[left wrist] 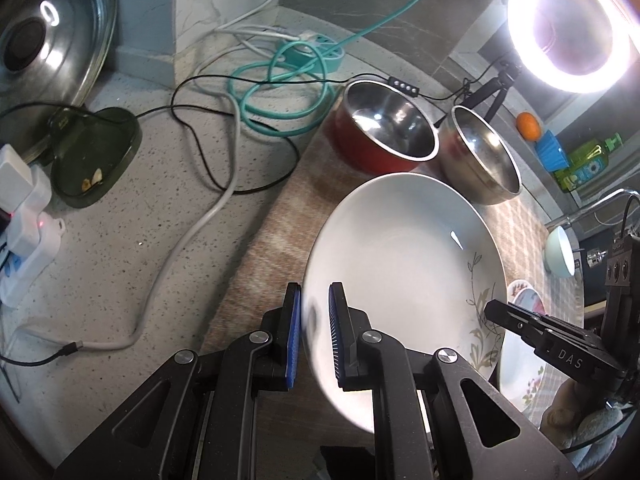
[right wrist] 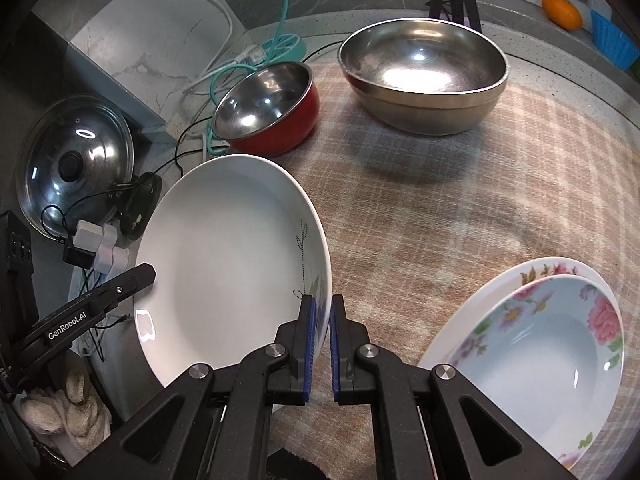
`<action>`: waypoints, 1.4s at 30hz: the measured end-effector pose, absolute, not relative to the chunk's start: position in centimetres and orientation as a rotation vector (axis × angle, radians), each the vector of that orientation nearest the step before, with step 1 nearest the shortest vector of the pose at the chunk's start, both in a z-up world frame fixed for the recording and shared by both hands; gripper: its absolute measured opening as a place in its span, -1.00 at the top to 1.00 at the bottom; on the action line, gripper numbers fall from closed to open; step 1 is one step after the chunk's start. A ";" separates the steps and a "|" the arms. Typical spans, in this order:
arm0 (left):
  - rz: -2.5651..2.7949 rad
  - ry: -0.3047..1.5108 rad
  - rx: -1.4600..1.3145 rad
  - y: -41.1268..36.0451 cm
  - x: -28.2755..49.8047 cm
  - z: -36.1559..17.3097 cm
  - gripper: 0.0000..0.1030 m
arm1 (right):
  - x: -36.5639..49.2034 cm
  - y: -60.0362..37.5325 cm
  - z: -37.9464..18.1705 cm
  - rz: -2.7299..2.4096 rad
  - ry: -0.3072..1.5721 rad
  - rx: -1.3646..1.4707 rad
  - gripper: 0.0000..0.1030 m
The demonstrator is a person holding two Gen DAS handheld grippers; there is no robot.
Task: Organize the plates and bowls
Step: 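Lift the leaf-pattern plate and carry it over the plate stack, then lower the leaf-pattern plate onto the stack and open the right gripper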
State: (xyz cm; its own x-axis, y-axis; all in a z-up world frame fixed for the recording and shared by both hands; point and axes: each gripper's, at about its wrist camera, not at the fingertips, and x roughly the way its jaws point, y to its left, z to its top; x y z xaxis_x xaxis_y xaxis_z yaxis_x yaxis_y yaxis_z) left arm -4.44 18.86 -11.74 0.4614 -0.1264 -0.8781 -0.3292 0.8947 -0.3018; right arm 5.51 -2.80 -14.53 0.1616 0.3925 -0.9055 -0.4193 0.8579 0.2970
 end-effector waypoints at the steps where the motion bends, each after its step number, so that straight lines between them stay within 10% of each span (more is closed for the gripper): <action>1: 0.125 1.092 -0.463 18.6 -4.3 -11.5 0.77 | 5.5 -3.0 -14.4 0.576 1.282 -0.021 0.88; 42: -0.192 1.148 -0.264 4.2 -0.1 -10.7 0.77 | 2.8 -19.2 -12.2 0.308 1.245 0.155 0.88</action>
State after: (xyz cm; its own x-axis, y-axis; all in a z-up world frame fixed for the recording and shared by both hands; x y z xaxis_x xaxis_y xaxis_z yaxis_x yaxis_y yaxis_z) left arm -0.09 4.21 -10.70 0.3998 -0.2836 -0.8716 0.0148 0.9528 -0.3032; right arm 2.80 -19.25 -12.16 0.2861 0.3134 -0.9055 -0.1458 0.9482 0.2821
